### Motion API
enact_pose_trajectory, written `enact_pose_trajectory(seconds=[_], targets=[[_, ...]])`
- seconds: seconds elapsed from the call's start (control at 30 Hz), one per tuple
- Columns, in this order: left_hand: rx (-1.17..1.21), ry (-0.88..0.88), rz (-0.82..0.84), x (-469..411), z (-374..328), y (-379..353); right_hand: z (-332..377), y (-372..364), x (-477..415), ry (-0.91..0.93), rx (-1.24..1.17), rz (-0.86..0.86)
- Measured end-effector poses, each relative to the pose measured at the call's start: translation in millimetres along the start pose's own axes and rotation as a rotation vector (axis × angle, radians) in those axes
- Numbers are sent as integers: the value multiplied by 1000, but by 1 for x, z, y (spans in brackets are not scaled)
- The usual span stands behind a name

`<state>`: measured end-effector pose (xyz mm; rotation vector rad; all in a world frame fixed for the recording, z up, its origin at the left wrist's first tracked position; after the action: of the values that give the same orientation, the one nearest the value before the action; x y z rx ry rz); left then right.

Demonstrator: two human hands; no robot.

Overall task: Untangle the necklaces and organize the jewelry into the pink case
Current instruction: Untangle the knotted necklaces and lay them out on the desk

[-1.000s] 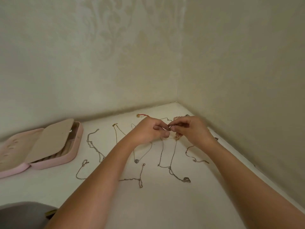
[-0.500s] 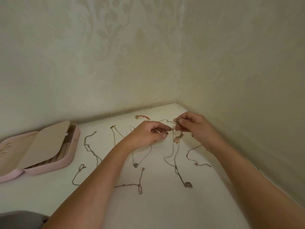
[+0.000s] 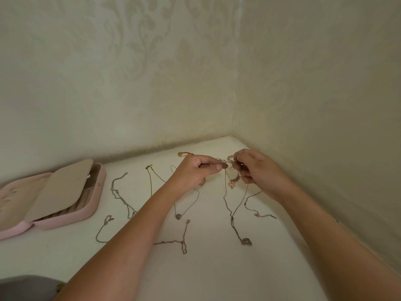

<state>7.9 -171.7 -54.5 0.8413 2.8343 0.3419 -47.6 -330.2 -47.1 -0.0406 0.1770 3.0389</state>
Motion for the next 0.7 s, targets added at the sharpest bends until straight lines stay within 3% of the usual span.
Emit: enact_pose_trajectory(seconds=[0.3,0.5,0.7], targets=[[33,-3,-40,0,1,4,0,2,-2,69,51,-11],[20,-6,-45,0,1,5,12,7,3,257,300,-39],[16,10,13,1,-1,3,15,5,9,307,457,-68]])
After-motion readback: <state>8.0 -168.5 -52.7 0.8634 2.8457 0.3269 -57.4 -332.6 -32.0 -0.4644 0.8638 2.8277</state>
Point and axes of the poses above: each hand's wrist, its own x-axis away from the middle knuckle, its own y-axis out of the back of the hand, z = x × y, the point moved 3 cm from there along -x, towards the middle knuckle
